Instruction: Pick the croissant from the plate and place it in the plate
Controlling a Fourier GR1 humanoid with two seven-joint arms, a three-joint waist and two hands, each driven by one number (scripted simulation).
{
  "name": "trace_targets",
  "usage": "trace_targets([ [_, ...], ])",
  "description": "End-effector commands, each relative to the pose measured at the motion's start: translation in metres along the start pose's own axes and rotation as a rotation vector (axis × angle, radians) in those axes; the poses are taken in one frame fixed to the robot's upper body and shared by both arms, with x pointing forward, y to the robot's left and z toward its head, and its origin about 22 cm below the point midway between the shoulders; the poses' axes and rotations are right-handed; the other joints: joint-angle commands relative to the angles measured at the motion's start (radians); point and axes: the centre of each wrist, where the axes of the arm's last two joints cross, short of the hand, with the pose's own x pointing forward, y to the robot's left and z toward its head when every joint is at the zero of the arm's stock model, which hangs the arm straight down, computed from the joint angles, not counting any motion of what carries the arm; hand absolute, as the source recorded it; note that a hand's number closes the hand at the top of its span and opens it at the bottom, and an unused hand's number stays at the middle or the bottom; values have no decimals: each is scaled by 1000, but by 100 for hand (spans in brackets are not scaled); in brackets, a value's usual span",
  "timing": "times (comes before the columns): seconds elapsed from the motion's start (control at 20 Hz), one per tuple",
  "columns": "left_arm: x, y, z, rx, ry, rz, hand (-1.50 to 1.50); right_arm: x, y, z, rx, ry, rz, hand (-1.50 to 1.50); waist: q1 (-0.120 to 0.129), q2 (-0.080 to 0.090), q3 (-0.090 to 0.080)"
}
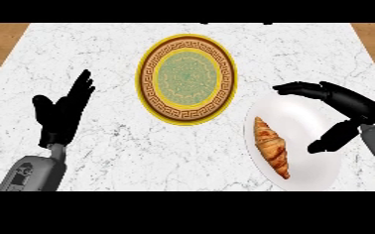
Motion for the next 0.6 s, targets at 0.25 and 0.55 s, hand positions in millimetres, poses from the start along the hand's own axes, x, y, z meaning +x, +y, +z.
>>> trace_targets([
  [0.25, -5, -9, -1, 10, 17, -7, 0, 24, -6, -15, 171, 38, 153, -150, -13, -5, -1],
  [0.55, 13, -6, -1, -1, 4, 0, 0, 40, 6, -33, 307, 156, 260, -150, -8, -5, -1],
])
